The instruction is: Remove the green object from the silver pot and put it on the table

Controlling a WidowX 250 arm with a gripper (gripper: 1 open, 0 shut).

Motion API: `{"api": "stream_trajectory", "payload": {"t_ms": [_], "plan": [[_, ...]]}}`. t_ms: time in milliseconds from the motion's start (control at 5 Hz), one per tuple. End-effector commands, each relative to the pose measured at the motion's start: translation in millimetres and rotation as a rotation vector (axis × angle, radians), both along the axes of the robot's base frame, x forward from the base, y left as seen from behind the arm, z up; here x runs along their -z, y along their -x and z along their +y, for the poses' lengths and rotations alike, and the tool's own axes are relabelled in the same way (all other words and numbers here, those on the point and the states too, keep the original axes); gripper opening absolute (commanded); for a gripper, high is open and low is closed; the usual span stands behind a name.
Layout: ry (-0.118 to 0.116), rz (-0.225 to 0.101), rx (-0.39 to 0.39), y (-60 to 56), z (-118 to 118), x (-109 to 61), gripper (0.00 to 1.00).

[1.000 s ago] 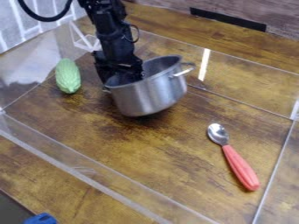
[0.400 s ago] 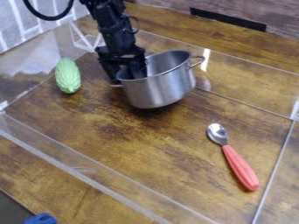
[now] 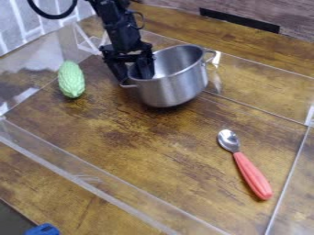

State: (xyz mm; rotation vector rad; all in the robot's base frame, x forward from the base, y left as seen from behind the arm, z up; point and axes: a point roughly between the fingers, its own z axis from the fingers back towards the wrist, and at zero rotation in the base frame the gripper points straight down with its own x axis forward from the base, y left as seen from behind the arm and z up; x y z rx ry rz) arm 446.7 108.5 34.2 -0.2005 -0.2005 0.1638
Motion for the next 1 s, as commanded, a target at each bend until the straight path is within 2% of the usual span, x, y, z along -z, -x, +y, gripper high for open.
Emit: {"api": "stream_trajectory", "payload": {"t_ms": [0,200,400,600,800], "plan": [[-0.004,-0.055,-0.047,0.7,11,-23.9,0.0],[0.013,-0.055,-0.067,4.9,10,-27.8,0.0],[0.029,-0.044,-0.092,8.5,9,-27.4,1.0],[0.049,-0.035,-0.105,22.0,6,-30.6,0.0],[0.063,-0.024,-0.12,36.5,2,-37.7,0.0]]}}
